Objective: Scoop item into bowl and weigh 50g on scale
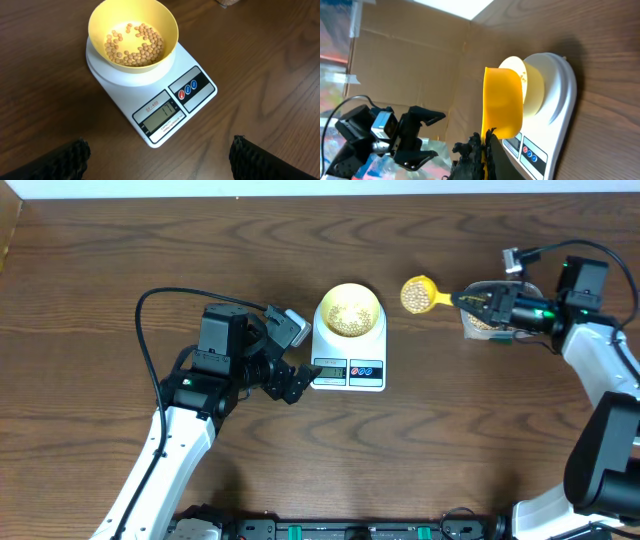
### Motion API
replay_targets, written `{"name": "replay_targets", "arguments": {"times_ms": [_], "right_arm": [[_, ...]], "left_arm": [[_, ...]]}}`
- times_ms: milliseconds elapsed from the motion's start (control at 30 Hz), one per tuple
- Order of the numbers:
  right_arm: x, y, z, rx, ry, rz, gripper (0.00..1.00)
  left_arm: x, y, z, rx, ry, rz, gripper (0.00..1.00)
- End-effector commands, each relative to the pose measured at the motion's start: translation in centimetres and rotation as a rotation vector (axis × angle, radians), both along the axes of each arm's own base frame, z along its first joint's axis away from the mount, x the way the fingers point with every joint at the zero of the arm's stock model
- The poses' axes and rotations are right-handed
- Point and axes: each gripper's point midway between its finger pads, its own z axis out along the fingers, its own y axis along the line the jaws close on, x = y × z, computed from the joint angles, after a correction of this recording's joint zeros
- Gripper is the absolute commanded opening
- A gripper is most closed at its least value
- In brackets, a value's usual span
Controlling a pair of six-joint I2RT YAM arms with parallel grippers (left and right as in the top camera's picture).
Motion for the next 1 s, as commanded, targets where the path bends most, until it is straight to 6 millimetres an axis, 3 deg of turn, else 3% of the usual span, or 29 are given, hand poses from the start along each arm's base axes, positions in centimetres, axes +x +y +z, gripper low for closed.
{"name": "replay_targets", "arguments": {"times_ms": [0,433,967], "right_arm": [[0.4,1.9,-0.1,0.01,0.067,0.008,0.01],[1.9,6.8,0.6,-0.013,0.083,-0.004,0.01],[2.1,9.2,0.5,-0.058,0.035,0.004,0.01]], "left_arm": [[0.0,0.2,0.1,0.004,-0.008,0.005,0.91],[0.0,0.2,0.1,0.004,-0.008,0.005,0.91],[0.0,0.2,0.1,0.004,-0.008,0.005,0.91]]}}
